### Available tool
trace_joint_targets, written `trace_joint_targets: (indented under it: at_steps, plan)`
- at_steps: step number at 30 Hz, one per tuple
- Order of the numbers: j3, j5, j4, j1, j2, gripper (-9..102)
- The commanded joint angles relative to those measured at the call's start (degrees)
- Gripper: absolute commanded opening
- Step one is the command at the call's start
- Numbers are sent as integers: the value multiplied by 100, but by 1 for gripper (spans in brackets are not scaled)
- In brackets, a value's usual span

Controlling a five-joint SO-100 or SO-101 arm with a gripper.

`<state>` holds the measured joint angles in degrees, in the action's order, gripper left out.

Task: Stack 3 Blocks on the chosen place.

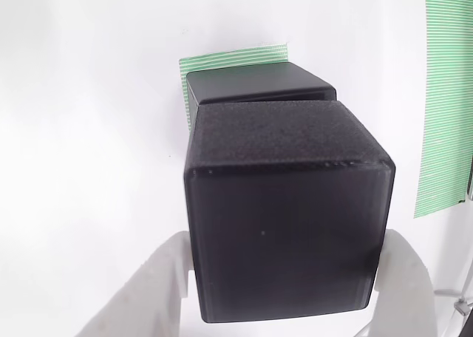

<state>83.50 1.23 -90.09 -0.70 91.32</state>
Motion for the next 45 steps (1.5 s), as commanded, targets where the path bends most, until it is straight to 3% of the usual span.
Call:
trace_joint_targets:
  at_steps: [1, 10, 15, 18, 28, 32, 37, 45]
  plan:
    - [-255, -35, 0, 0, -9, 19]
    - [-325, -35, 0, -44, -70, 19]
    - [-246, -35, 0, -44, -88, 36]
    - [-229, -35, 0, -44, -88, 41]
    - [-202, -44, 0, 193, 264, 42]
    - [44, -44, 0, 747, 782, 42]
    - [193, -53, 0, 2101, 1327, 42]
    - [598, -554, 141, 3744, 870, 42]
